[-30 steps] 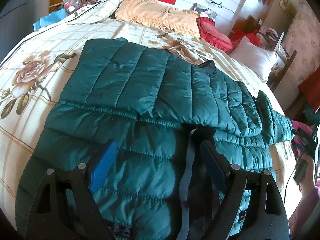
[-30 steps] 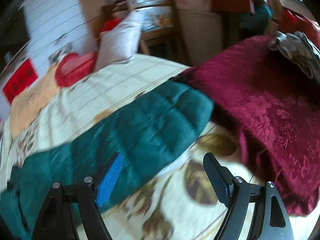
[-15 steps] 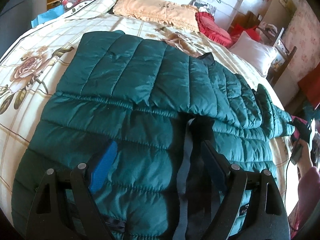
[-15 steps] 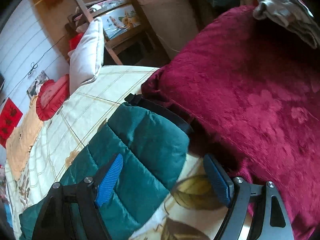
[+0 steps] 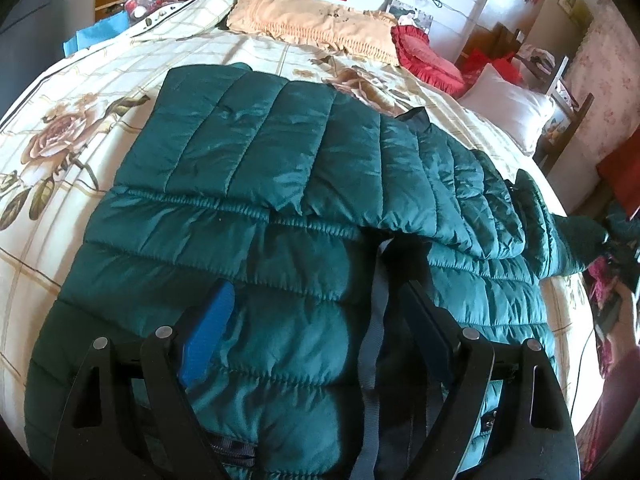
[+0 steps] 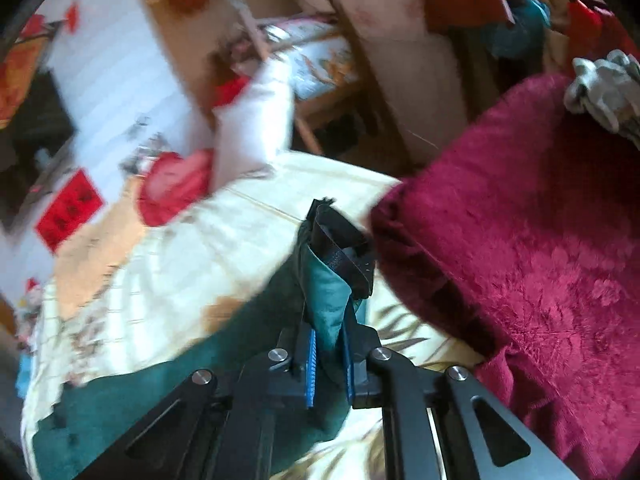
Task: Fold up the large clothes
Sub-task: 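Lift the held sleeve and fold it across the jacket body with the right gripper, then open the right gripper to release the sleeve while the left gripper grasps the jacket hem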
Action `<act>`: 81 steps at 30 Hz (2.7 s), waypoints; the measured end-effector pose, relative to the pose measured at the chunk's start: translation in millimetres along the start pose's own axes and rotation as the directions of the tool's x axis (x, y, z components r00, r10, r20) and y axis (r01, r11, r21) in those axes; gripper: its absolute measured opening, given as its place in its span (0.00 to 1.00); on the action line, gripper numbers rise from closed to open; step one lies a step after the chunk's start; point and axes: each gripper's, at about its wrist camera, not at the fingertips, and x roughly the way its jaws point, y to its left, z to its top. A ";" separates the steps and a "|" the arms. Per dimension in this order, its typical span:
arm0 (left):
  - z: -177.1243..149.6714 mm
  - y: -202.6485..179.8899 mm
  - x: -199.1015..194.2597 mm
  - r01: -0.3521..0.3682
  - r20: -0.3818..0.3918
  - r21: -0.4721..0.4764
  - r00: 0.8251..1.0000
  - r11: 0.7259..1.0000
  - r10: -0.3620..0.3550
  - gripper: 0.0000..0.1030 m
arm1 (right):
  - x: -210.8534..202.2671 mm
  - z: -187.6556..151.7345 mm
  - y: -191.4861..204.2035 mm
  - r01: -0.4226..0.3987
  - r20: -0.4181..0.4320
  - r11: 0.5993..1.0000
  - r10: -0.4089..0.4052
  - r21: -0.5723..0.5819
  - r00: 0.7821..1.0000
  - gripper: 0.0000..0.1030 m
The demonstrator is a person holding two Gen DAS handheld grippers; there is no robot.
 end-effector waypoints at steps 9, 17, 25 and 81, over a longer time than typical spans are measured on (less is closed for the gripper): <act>3.9 2.6 -18.2 -0.006 0.033 0.020 0.999 1.000 0.005 0.83 | -70.6 -22.9 90.3 -0.200 -0.040 0.959 0.196 -0.201 0.980 0.09; 4.4 13.3 -32.3 -0.027 0.055 0.035 0.998 0.999 0.025 0.83 | -88.9 -68.9 172.5 -0.327 -0.139 0.892 0.297 -0.312 0.945 0.09; 5.7 31.1 -44.4 -0.023 0.078 -0.007 0.997 1.000 0.023 0.83 | -94.0 -123.0 245.8 -0.429 -0.245 0.821 0.359 -0.377 0.901 0.09; 33.5 84.5 -54.3 0.028 0.124 -0.160 0.992 0.987 -0.008 0.83 | -131.8 -250.8 418.6 -0.747 -0.590 0.555 0.482 -0.367 0.648 0.82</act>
